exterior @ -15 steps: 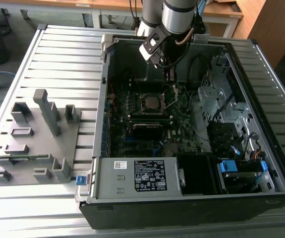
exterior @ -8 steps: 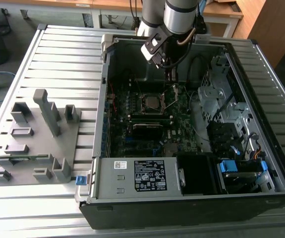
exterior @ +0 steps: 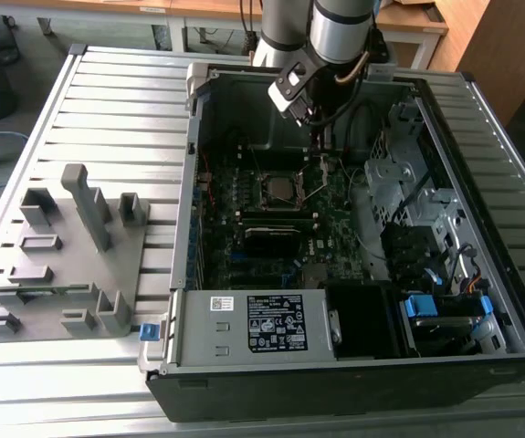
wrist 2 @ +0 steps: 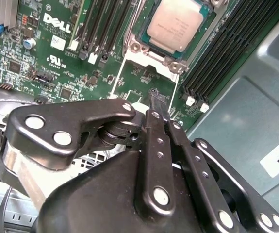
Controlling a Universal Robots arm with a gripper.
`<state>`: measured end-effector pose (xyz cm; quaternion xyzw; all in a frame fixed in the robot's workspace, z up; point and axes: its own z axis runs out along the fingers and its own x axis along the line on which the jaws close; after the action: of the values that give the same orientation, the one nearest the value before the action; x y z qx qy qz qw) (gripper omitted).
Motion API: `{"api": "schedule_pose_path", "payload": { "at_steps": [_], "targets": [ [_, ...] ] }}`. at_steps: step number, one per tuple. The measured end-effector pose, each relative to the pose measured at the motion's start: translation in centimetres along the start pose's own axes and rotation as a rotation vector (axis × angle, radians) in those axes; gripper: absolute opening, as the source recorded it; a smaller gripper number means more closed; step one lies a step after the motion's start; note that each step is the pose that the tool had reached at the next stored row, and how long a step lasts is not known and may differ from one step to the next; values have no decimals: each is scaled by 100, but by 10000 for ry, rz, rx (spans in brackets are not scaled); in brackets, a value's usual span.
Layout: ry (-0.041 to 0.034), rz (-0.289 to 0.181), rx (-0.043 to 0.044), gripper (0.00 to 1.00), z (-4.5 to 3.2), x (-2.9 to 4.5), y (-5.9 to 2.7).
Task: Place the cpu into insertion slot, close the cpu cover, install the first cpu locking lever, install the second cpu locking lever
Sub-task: 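Close the cpu cover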
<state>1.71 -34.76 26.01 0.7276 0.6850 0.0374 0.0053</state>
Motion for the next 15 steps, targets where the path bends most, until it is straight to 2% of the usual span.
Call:
{"api": "schedule_pose_path", "payload": {
  "at_steps": [15],
  "targets": [
    [1, 0, 0, 10, 3, 1, 28]
  ]
}}
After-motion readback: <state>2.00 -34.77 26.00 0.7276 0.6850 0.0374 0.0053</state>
